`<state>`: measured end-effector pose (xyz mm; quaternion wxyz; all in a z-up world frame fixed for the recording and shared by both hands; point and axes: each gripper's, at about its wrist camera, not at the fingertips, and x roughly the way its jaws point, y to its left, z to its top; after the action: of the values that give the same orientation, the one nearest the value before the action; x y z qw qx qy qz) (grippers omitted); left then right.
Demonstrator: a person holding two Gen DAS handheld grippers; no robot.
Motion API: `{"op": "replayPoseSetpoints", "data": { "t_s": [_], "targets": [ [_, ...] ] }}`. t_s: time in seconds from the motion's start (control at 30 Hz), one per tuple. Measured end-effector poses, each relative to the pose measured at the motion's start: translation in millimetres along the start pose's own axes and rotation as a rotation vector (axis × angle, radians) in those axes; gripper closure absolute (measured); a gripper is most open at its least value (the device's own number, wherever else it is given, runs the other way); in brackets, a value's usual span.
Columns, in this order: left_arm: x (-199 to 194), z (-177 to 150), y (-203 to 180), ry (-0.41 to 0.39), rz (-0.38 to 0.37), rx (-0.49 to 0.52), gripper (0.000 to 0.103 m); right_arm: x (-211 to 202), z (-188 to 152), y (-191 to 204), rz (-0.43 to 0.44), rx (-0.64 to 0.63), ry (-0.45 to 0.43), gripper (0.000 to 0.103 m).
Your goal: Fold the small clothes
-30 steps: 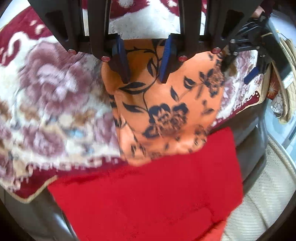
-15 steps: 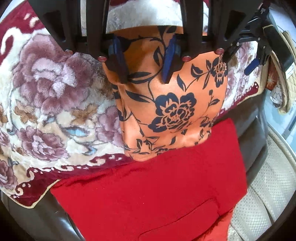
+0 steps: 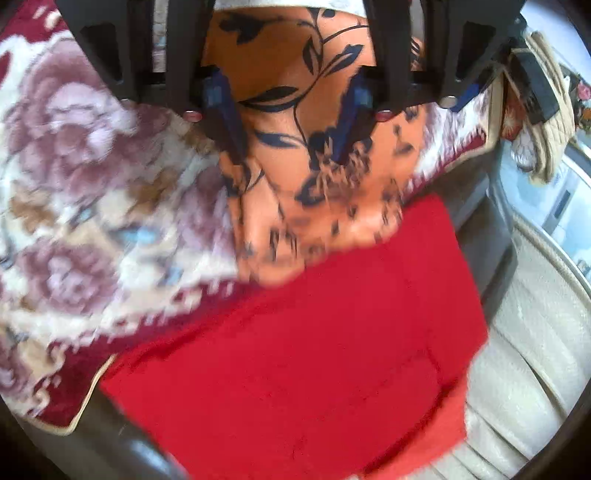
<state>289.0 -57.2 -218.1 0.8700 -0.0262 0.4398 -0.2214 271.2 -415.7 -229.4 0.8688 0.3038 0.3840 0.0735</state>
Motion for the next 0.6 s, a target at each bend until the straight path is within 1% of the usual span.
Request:
{"op": "replayPoseSetpoints", "data": {
  "t_s": [0.03, 0.13, 0.2, 0.27, 0.3, 0.37, 0.47, 0.57, 0.6],
  "targets": [
    [4.8, -1.6, -2.4, 0.011, 0.006, 0.004, 0.0, 9.9, -1.3, 0.5, -0.032, -0.01, 0.026, 0.047],
    [2.9, -0.5, -6.2, -0.011, 0.011, 0.004, 0.0, 7.1, 0.7, 0.4, -0.015, -0.006, 0.002, 0.047],
    [-2.5, 1.4, -8.4, -0.042, 0.011, 0.009, 0.0, -4.2, 2.3, -1.2, 0.013, 0.002, -0.051, 0.047],
    [-4.4, 2.8, -9.5, -0.055, 0.014, 0.009, 0.0, -13.4, 3.3, -3.6, 0.023, 0.002, -0.099, 0.047],
    [-2.5, 3.7, -9.5, -0.048, 0.007, 0.008, 0.0, -18.2, 4.5, -5.3, 0.02, 0.009, -0.129, 0.047],
    [3.3, 3.6, -8.4, -0.021, 0.006, 0.003, 0.0, -21.6, 5.8, -7.1, 0.013, 0.016, -0.16, 0.047],
    [11.2, 2.4, -5.0, -0.001, -0.004, -0.014, 0.0, -11.2, 8.7, -1.0, -0.046, -0.013, -0.142, 0.047],
    [11.8, 1.2, -3.9, -0.005, -0.008, -0.019, 0.0, 10.1, 2.7, 13.1, -0.096, -0.091, -0.077, 0.047],
    [11.6, 0.6, -3.9, -0.007, -0.005, -0.016, 0.0, 19.0, -0.3, 20.8, -0.127, -0.128, -0.059, 0.047]
  ]
}}
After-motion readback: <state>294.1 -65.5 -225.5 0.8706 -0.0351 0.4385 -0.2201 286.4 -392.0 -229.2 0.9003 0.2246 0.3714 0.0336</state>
